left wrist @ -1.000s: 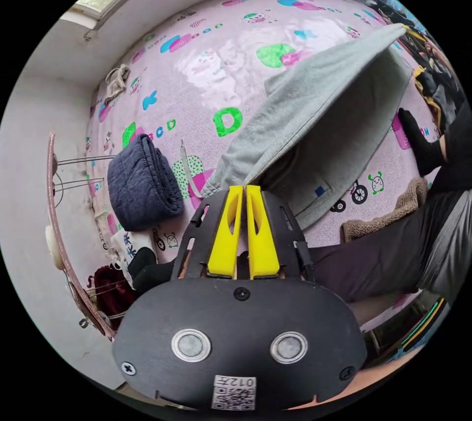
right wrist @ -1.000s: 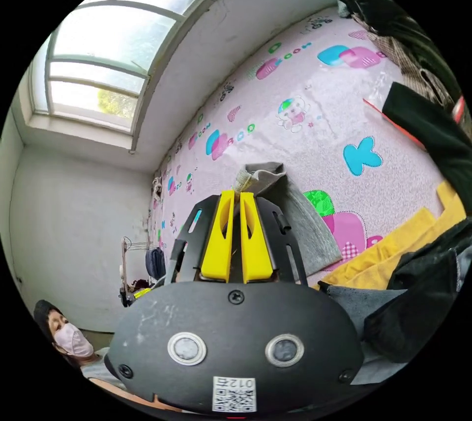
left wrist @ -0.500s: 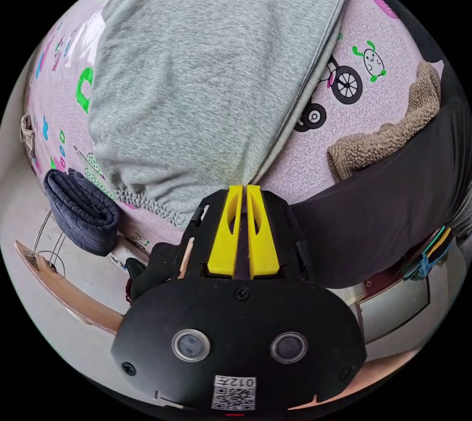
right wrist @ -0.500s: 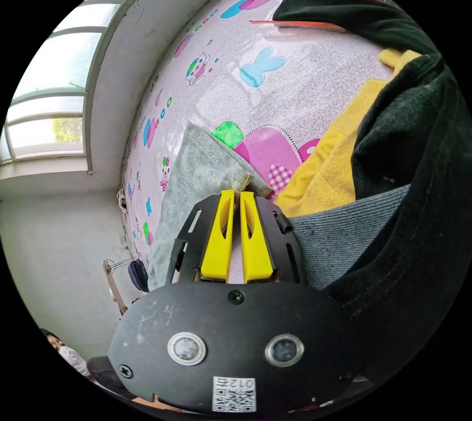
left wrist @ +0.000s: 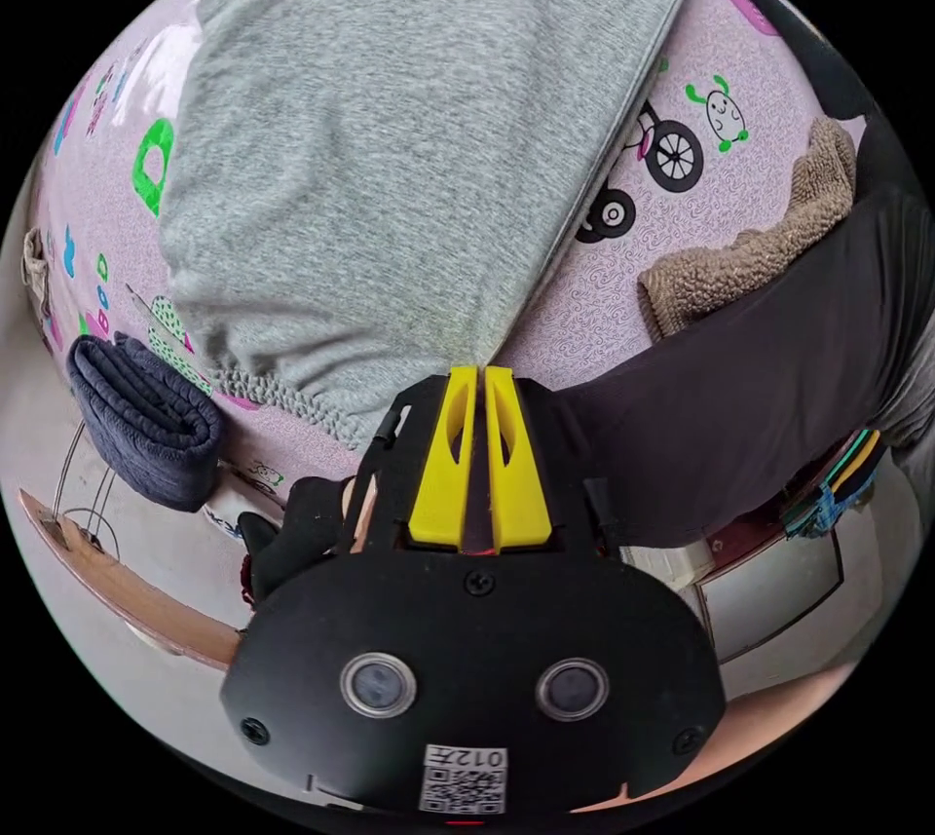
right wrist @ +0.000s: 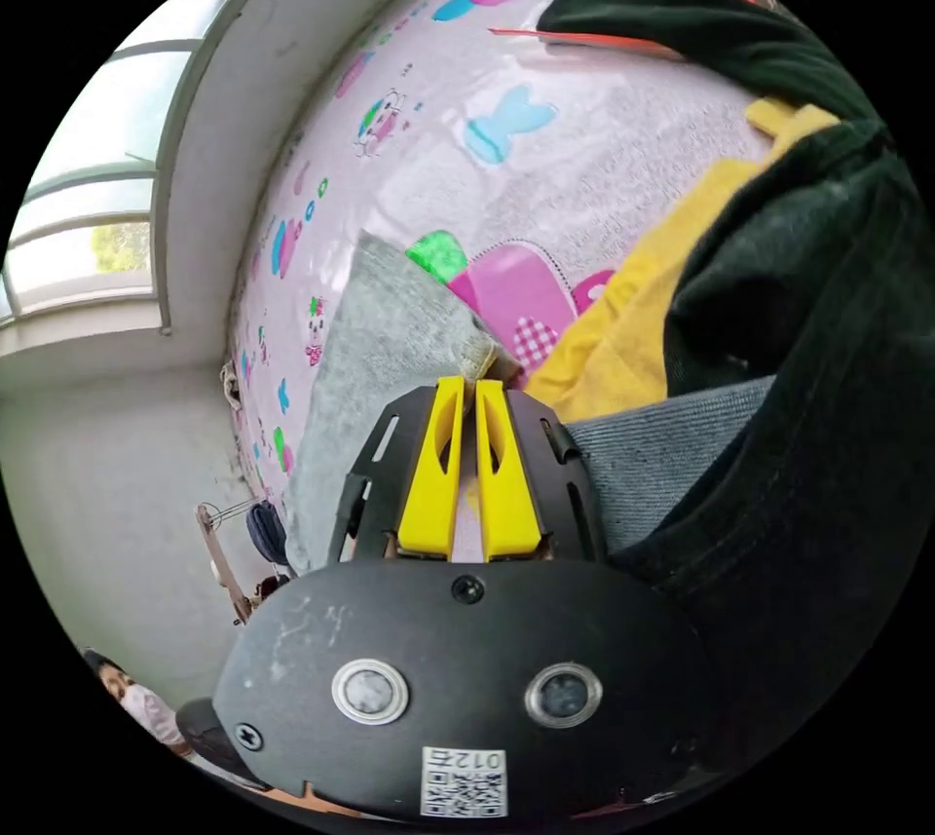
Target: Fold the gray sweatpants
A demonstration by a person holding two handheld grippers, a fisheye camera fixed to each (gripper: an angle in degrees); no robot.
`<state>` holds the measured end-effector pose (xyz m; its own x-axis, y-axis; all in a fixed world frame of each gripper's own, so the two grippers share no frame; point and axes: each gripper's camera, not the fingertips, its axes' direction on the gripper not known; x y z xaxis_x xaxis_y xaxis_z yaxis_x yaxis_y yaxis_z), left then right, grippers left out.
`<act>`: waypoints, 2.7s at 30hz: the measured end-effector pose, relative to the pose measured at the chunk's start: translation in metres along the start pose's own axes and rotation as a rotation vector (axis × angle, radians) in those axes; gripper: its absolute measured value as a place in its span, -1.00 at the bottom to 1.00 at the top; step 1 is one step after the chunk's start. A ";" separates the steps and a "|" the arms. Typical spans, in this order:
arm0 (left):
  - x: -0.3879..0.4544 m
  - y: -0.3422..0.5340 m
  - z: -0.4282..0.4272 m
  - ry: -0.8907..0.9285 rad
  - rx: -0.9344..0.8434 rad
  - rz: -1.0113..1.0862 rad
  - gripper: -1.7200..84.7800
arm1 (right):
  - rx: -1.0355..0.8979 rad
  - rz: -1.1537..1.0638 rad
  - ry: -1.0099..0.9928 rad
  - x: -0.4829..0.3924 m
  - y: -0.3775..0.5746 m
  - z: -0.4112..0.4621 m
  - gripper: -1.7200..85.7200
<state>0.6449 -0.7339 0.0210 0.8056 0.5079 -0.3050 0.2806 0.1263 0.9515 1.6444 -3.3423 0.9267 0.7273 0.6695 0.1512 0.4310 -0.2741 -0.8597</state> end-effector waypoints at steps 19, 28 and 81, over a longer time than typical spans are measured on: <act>-0.037 0.071 0.010 0.259 0.148 -0.371 -0.93 | 0.156 -0.263 0.423 -0.098 -0.048 0.112 -0.83; -0.091 0.144 0.009 0.044 0.369 -0.811 -0.81 | -0.169 -0.688 0.111 -0.211 -0.070 0.234 -0.83; -0.151 0.270 0.148 0.258 0.780 -1.305 -0.88 | -0.611 -1.277 -0.026 -0.512 0.035 0.527 -0.97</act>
<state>0.6764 -0.9023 0.3175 -0.2949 0.5413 -0.7875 0.9555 0.1651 -0.2443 1.0055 -3.3306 0.5616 -0.3402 0.6905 0.6383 0.9397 0.2743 0.2041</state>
